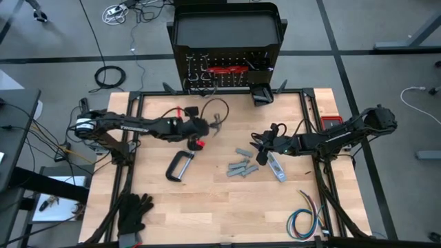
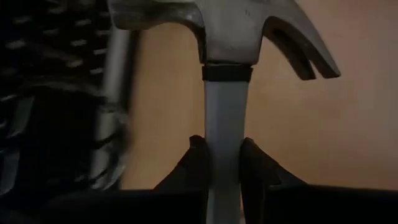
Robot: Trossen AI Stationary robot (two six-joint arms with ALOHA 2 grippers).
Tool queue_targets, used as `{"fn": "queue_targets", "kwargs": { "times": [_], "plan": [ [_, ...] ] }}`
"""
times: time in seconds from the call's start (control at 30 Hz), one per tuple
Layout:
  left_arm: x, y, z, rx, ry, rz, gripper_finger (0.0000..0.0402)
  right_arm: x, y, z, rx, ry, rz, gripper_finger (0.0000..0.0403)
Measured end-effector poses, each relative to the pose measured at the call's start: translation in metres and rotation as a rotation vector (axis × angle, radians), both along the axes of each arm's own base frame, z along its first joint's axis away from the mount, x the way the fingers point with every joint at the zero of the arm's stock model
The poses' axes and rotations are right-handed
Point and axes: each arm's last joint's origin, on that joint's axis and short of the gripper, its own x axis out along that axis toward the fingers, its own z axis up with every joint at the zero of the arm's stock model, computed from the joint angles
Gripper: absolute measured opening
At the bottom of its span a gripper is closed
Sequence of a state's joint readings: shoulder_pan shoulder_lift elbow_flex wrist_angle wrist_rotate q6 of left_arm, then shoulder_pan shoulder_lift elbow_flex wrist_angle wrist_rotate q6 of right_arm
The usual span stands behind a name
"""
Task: Hang tools onto peg board
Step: Unhang the hammer, then put the black pen on the table
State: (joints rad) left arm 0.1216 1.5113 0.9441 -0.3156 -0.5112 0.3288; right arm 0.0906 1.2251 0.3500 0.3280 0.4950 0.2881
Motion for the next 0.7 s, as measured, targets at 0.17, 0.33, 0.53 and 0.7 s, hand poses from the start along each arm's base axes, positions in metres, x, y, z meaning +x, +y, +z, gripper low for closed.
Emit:
{"fn": "queue_targets", "kwargs": {
  "times": [0.17,0.33,0.53,0.7],
  "plan": [
    [-0.008,0.003,-0.012,-0.055,0.132,-0.016,0.004,0.0,0.0,0.0,0.0,0.003,0.0,0.0158],
    [-0.016,0.003,-0.013,-0.036,0.219,0.009,0.0036,0.0,0.0,0.0,0.003,0.003,-0.001,0.0158],
    [-0.032,0.011,-0.024,-0.12,0.279,0.086,0.0005,-0.001,0.004,-0.001,0.005,0.011,0.018,0.0158],
    [-0.045,0.021,-0.043,-0.129,0.282,0.07,0.0005,-0.001,0.008,-0.001,0.005,0.005,0.034,0.0158]
  ]
}}
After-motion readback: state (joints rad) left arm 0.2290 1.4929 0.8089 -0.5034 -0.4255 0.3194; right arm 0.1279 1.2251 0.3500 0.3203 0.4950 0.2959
